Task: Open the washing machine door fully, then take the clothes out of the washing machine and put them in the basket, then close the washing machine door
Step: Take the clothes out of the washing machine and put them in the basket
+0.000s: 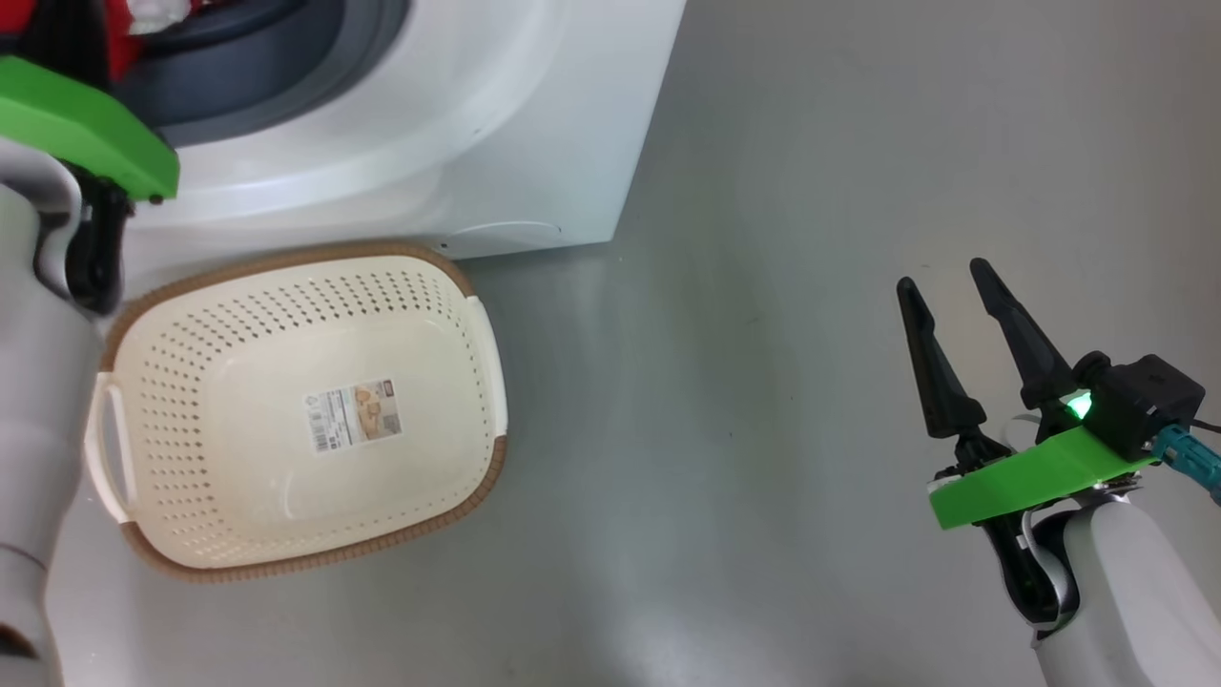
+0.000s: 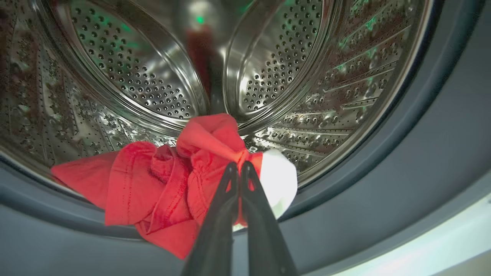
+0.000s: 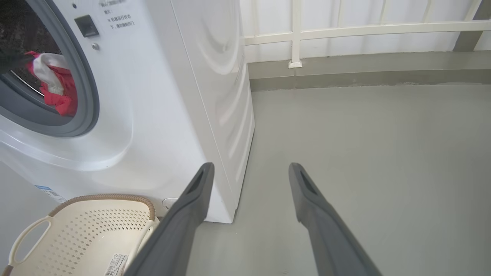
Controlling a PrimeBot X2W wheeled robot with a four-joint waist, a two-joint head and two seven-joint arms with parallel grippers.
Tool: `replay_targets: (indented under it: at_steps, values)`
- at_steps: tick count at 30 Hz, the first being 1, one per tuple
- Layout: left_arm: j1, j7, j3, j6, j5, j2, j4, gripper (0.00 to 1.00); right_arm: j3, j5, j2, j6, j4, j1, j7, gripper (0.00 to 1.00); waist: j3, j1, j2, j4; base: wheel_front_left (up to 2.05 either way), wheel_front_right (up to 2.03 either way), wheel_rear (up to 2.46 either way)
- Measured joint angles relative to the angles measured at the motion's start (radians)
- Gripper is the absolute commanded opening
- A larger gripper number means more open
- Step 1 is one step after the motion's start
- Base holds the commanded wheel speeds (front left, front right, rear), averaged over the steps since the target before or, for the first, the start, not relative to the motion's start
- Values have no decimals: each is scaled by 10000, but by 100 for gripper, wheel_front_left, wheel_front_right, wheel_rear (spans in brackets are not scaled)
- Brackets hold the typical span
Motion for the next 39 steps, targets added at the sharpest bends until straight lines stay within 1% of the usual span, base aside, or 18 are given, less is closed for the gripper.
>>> replay_targets:
  at_steps: [4, 8, 15, 20, 27, 28, 30, 31, 32, 33, 39]
  values:
    - [938, 0, 1020, 105, 748, -21, -1062, 0, -84, 2, -71, 0, 0, 242, 0, 100, -259, -1, 0, 106, 0, 0, 0]
    - [1836, 0, 1979, 117, 1597, -102, -2031, 0, -121, 2, -115, 0, -6, 384, 0, 100, -526, 0, 0, 193, 0, 0, 0]
    - [3307, -2, 3636, 111, 2757, -579, -3630, 0, -211, 2, -201, 0, -36, 615, 0, 100, -884, 0, 0, 340, 0, 0, 0]
    - [4283, -10, 4581, 84, 3373, -880, -4721, 0, -299, 2, -219, 0, -71, 662, -2, 100, -1059, 0, 0, 458, 0, 0, 0]
    - [5712, -12, 5436, 4, 3935, -1340, -6412, 0, -414, 2, -270, 0, -107, 819, -2, 100, -1293, 0, 0, 599, 0, 0, 0]
    - [5712, -12, 5436, 4, 3935, -1340, -6412, 0, -414, 2, -270, 0, -107, 819, -2, 100, -1293, 0, 0, 599, 0, 0, 0]
    - [6320, -12, 5613, 0, 4010, -1450, -7168, 0, -439, 2, -293, 0, -127, 829, -2, 100, -1376, 0, 0, 654, 0, 0, 0]
    - [6320, -12, 5613, 0, 4010, -1450, -7168, 0, -439, 2, -293, 0, -127, 829, -2, 100, -1376, 0, 0, 654, 0, 0, 0]
    - [6733, -12, 5701, 0, 4054, -1538, -7687, 0, -458, 2, -314, 0, -142, 893, -2, 100, -1436, 0, 0, 683, 0, 0, 0]
    - [6733, -12, 5701, 0, 4054, -1538, -7687, 0, -458, 2, -314, 0, -142, 893, -2, 100, -1436, 0, 0, 683, 0, 0, 0]
    - [8016, -12, 6069, 0, 4079, -1747, -9246, 0, -525, 4, -364, 0, -163, 1199, 0, 100, -1616, 0, 0, 757, 0, 0, 0]
